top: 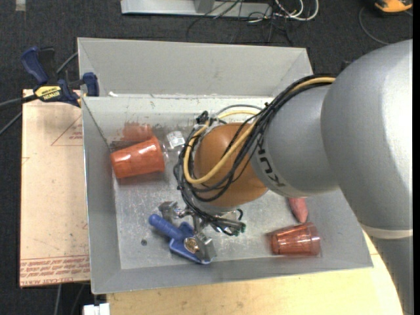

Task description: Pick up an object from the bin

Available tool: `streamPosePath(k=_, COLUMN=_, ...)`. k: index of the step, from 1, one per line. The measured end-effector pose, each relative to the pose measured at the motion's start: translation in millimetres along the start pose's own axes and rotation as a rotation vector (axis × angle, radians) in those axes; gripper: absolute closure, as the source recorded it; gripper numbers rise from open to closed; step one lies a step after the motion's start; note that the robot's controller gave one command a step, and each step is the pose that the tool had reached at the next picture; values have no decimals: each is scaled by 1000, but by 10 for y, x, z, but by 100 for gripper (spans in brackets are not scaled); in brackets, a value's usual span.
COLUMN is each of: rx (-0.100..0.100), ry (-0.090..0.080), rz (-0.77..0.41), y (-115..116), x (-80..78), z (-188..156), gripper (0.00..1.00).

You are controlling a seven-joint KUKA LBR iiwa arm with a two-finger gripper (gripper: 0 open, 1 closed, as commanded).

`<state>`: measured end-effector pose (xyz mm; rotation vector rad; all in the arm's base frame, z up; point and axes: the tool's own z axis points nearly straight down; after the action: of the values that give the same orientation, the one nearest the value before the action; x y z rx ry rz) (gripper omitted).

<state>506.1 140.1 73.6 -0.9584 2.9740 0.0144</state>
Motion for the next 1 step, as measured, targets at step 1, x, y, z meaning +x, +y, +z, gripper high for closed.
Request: streamPosePath(k=1, rx=0, ry=-5, rz=-597, y=-234, x=-79, z=15, gripper=100)
